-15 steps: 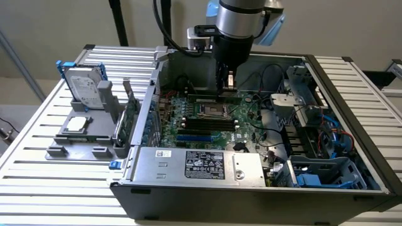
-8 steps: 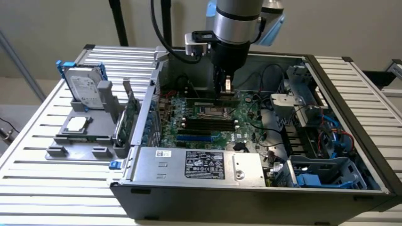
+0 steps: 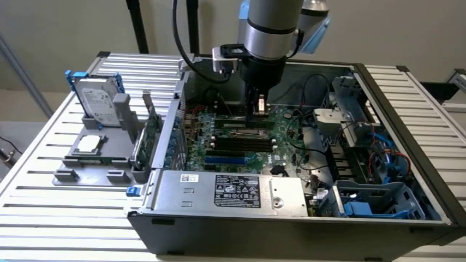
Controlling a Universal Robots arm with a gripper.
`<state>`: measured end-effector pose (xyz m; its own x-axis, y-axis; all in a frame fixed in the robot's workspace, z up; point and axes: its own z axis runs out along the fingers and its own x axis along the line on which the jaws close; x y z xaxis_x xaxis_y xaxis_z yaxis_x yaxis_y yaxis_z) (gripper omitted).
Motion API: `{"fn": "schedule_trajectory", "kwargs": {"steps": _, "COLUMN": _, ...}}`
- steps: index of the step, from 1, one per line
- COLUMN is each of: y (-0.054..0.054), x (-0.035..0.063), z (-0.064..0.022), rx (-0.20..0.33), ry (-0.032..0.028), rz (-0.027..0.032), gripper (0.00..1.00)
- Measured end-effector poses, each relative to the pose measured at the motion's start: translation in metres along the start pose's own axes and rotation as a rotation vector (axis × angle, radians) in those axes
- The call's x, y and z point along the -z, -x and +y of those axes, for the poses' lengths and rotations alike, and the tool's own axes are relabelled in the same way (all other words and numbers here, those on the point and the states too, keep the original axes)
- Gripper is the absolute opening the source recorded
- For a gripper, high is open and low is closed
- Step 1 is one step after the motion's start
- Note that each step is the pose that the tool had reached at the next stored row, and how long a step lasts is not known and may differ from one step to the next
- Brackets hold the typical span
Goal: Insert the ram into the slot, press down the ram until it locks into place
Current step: 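Insert the ram into the slot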
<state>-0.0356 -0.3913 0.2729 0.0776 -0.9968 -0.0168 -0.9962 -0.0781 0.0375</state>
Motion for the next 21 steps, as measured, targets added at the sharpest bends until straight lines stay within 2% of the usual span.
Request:
{"fn": "schedule_trajectory", "kwargs": {"steps": 6, "y": 0.000, "x": -0.0109, "z": -0.0005, "rx": -0.003, "ry": -0.0008, "rz": 0.0000, "gripper": 0.14}}
{"fn": "schedule_trajectory", "kwargs": {"steps": 10, "y": 0.000, "x": -0.0182, "z": -0.0012, "rx": -0.026, "ry": -0.0014, "rz": -0.0009, "gripper": 0.14}}
{"fn": "schedule_trajectory", "kwargs": {"steps": 15, "y": -0.001, "x": -0.0242, "z": -0.0018, "rx": -0.035, "ry": -0.0031, "rz": -0.0010, "gripper": 0.14}}
{"fn": "schedule_trajectory", "kwargs": {"steps": 18, "y": -0.001, "x": -0.0268, "z": -0.0018, "rx": -0.035, "ry": -0.0048, "rz": 0.0024, "gripper": 0.14}}
{"fn": "schedule_trajectory", "kwargs": {"steps": 21, "y": -0.001, "x": -0.0287, "z": -0.0019, "rx": -0.037, "ry": -0.0075, "rz": 0.0099, "gripper": 0.14}}
